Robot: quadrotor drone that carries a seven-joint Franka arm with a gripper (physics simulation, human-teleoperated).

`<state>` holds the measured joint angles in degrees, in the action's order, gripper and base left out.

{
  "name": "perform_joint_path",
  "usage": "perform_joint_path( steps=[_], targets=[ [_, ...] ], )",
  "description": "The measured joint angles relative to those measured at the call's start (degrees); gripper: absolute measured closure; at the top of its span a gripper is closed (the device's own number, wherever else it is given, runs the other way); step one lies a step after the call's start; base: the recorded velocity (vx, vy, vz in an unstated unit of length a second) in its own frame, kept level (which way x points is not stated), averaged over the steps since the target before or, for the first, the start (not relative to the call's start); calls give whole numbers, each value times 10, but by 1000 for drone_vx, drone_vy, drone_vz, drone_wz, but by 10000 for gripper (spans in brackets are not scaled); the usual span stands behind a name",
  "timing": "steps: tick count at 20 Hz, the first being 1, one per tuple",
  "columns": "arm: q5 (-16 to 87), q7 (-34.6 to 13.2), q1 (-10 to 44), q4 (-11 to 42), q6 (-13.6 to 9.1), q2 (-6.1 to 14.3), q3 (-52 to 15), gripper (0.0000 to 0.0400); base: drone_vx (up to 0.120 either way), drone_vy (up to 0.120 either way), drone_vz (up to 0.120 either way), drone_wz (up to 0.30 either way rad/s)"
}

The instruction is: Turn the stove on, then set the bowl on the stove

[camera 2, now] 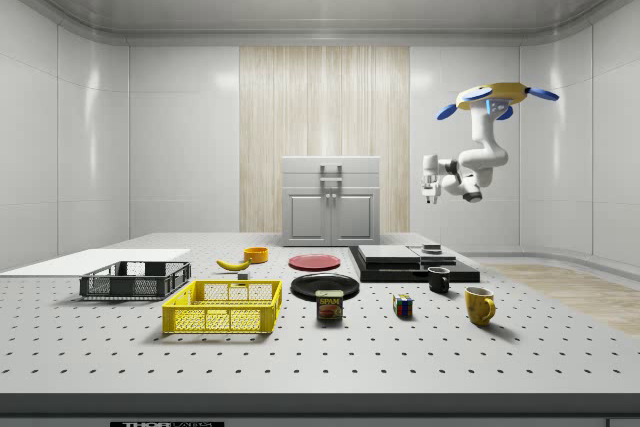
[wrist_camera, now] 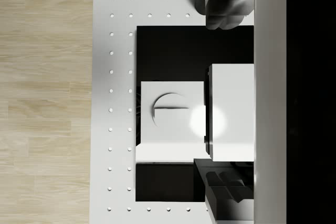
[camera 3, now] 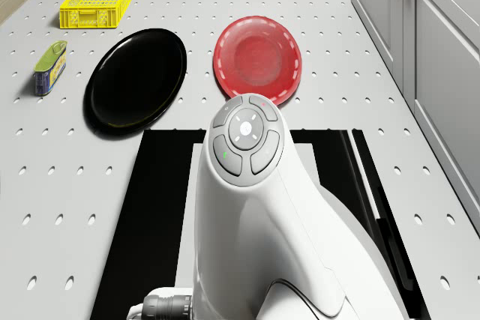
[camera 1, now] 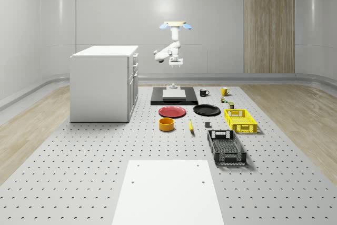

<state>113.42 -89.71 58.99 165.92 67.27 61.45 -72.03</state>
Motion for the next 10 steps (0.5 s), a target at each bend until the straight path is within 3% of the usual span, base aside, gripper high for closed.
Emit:
perform_joint_path(
  steps=[10],
  targets=[
    [-14,-16,19,-2,23,32,-14,0,0,0,-120,0]
  ],
)
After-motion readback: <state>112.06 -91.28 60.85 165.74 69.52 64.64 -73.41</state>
